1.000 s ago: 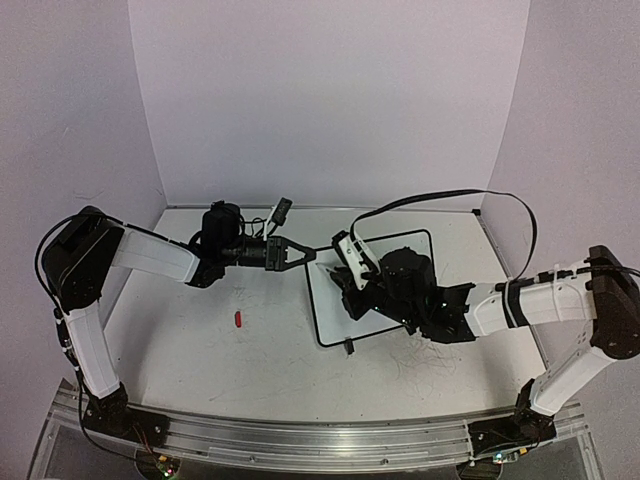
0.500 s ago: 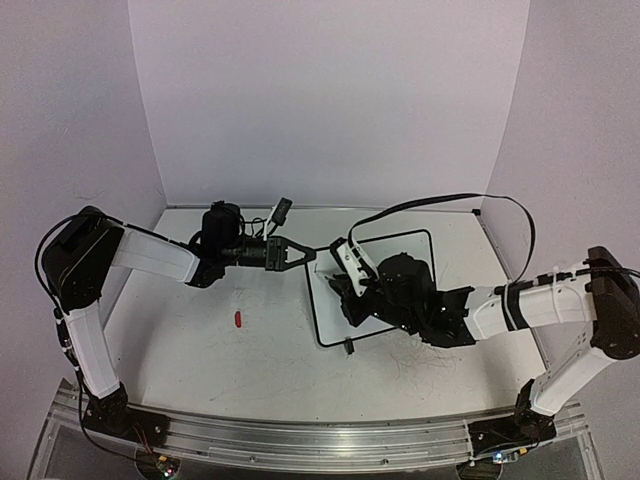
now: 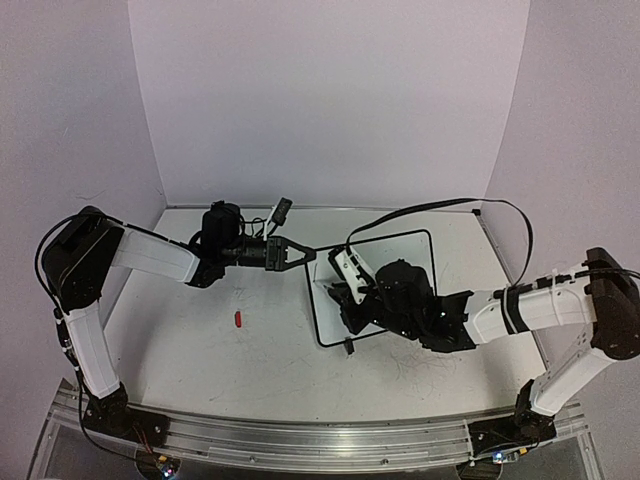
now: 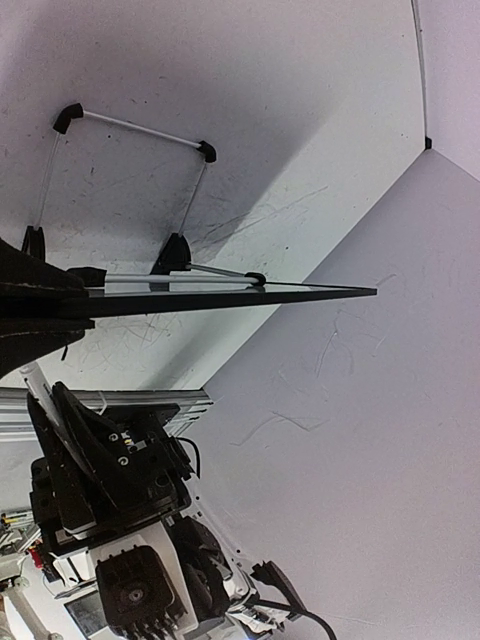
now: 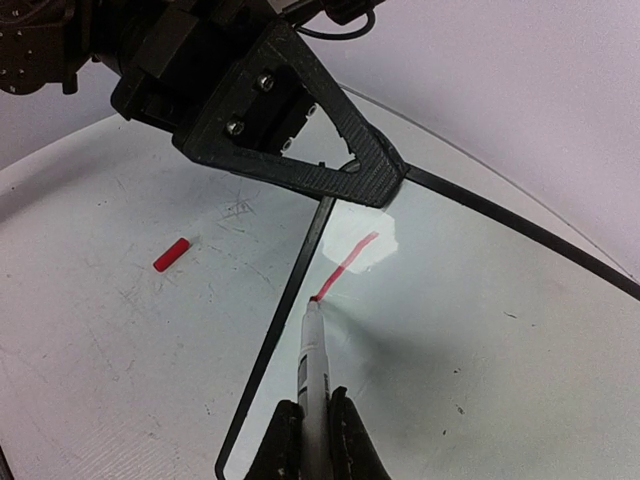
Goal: Write a sentence on the whiteboard
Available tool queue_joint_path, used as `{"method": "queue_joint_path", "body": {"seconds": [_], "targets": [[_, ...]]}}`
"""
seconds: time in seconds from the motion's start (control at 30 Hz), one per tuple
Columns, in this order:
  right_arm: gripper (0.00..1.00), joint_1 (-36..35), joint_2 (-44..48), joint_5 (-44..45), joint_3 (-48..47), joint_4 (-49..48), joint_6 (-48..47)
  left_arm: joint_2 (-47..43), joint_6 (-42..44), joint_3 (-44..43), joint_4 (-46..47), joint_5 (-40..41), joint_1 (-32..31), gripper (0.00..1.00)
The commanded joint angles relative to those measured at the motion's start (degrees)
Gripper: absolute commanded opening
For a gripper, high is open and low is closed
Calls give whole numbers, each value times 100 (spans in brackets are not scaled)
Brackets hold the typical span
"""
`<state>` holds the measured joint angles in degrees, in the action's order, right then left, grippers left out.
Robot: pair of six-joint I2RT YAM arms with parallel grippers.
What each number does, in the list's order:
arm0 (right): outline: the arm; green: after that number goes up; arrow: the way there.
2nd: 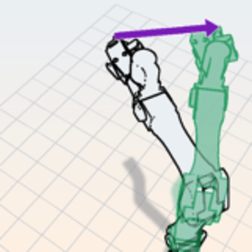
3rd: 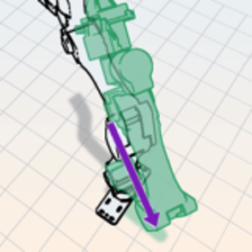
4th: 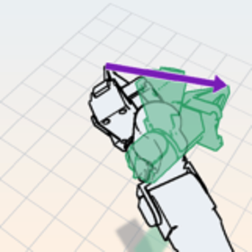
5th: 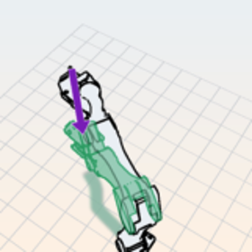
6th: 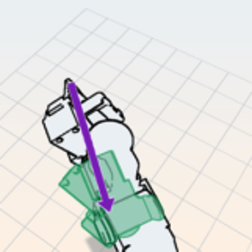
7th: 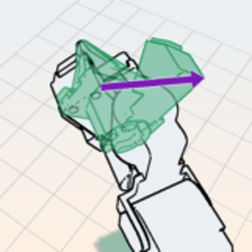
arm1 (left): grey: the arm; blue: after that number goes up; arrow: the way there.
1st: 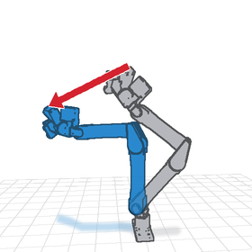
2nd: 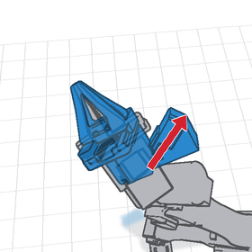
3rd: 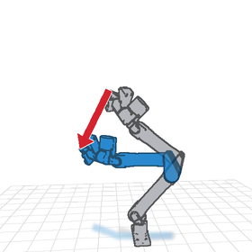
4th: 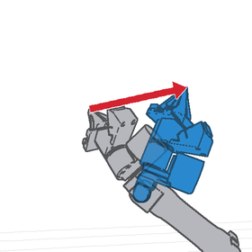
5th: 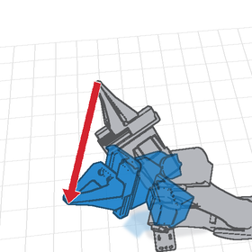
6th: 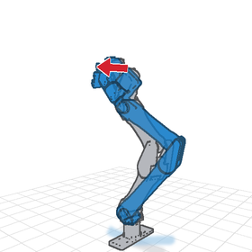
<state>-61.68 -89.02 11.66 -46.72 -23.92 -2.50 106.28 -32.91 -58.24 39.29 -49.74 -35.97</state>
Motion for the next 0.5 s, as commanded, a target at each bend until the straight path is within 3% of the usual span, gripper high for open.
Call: {"method": "queue_joint_path", "body": {"seconds": [0.0, 0.47], "targets": [[0, -29, 404, -145, -166, -195, 73, 50, -113, 35, 2, -186, -95, 0], [0, -8, 105, 439, -423, -306, -94, 51, -111, 29, 4, -195, -88, 0]]}}
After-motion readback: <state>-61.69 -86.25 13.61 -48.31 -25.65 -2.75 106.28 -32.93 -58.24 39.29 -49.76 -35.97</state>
